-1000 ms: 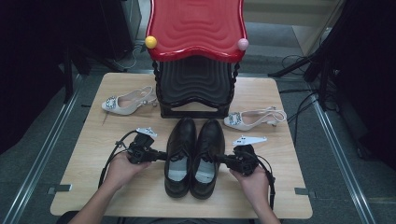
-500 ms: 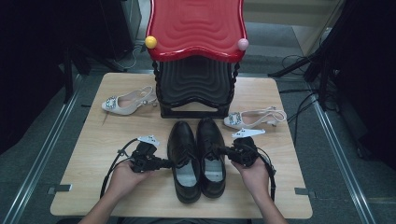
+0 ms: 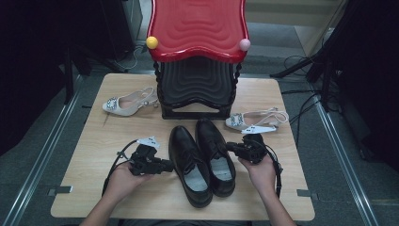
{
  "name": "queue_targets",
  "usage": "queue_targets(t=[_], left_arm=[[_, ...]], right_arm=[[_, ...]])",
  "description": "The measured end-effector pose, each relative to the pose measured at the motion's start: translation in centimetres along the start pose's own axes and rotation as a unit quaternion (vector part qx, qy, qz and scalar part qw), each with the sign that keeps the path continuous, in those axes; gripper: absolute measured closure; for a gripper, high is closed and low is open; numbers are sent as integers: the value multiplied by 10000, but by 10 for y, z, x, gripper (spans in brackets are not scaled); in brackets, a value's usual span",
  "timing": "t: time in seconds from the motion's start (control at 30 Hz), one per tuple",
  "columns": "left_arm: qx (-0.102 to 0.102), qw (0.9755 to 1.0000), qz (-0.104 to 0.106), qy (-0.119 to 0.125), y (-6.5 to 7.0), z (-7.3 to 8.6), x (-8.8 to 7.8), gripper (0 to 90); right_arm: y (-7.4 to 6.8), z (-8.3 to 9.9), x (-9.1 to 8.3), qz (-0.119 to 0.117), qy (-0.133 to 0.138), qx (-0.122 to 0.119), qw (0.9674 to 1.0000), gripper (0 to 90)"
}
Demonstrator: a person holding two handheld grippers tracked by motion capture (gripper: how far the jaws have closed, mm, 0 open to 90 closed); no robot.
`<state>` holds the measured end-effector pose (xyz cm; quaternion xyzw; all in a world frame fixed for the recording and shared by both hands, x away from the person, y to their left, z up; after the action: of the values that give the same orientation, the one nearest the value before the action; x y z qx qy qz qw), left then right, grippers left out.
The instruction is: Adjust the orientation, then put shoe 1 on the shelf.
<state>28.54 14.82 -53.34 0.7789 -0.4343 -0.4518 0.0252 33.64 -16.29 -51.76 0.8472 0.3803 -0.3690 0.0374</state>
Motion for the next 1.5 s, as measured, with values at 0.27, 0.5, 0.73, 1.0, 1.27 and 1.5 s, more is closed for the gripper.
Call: queue_targets(t=[0.27,0.5,0.73,1.0,1.27,1.5], left_arm=[[103,9996,-142,224,-12,-3,-7,501],[64,9995,-210,223,-18,-4,-7,441],[-7,9993,-286,240,-25,-6,-11,417],[-95,9990,-380,222,-29,-9,-13,412],[-81,9986,-445,256,-33,-12,-17,411],[-199,9983,-513,179,-40,-14,-18,408]], right_arm=[[1,1,-5,-55,22,41,10000,780],[-4,-1,-17,-111,76,91,9999,756],[-16,-4,-34,-194,192,69,9996,741],[-36,-5,-43,-383,142,-38,9992,728],[-64,-3,-36,-592,-185,-231,9978,712],[-82,1,-28,-706,-458,-359,9958,694]])
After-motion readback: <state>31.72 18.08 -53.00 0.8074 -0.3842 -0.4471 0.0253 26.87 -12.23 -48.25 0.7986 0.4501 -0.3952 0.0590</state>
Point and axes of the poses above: each handheld gripper's, and its own axes: x roughly forward along the jaws, z roughly out of its underside, y roughly to its right, the point moved 4 cm from there along x, roughly forward along the jaws, and after that the axes turned 4 degrees about -x, right-handed, at the moved point
